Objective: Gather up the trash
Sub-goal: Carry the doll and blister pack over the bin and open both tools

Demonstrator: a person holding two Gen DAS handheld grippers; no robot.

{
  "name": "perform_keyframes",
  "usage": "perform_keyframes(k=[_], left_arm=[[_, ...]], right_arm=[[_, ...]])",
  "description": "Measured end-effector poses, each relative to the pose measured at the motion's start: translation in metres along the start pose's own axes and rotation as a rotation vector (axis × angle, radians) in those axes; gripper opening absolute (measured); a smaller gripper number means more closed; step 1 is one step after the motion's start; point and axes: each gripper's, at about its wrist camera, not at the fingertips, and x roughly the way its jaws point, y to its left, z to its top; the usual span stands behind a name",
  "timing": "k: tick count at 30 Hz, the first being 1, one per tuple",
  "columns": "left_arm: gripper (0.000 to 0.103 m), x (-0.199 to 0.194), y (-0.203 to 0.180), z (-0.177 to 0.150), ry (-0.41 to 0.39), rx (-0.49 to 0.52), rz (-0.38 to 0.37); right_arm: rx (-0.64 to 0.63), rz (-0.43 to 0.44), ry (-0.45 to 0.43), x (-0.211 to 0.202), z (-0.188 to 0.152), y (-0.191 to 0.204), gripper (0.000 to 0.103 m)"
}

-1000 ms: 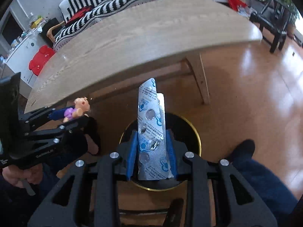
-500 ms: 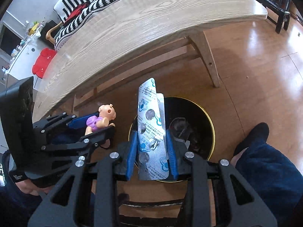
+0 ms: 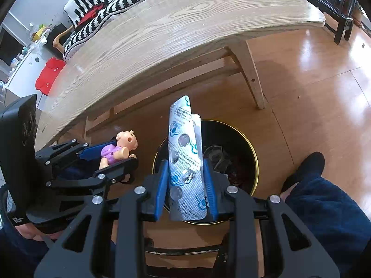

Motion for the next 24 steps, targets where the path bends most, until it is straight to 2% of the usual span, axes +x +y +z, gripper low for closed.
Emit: perform_keyframes(k=[18, 19, 21, 22, 23, 24], left_arm=[[0.047, 0.0025, -0.0001, -0.0015, 0.010, 0.008, -0.007], [0.049, 0.0023, -0.0002, -0.0015, 0.011, 0.007, -0.008], [0.062, 0.0019, 0.0006, -0.0012, 0.013, 0.000, -0.012], [0.067, 0.0015, 0.0010, -0.0013, 0.011, -0.003, -0.012], [0.069, 0.0011, 0.0010, -0.0011, 0.009, -0.003, -0.012], [0.070, 0.0009, 0.0008, -0.0010, 0.009, -0.004, -0.012]], right_arm=[[0.009, -0.004, -0.010, -0.0002, 0.0005, 0.0009, 0.030], [0.011, -0.004, -0.010, -0.0003, 0.0008, 0.0008, 0.030], [0.017, -0.004, -0.007, 0.0003, 0.0011, -0.0005, 0.030], [0.022, -0.004, -0.005, 0.0006, 0.0010, -0.0012, 0.033], [0.030, -0.004, -0.004, 0.0005, 0.0014, -0.0030, 0.043], [0.035, -0.003, -0.006, 0.0001, 0.0017, -0.0040, 0.048]])
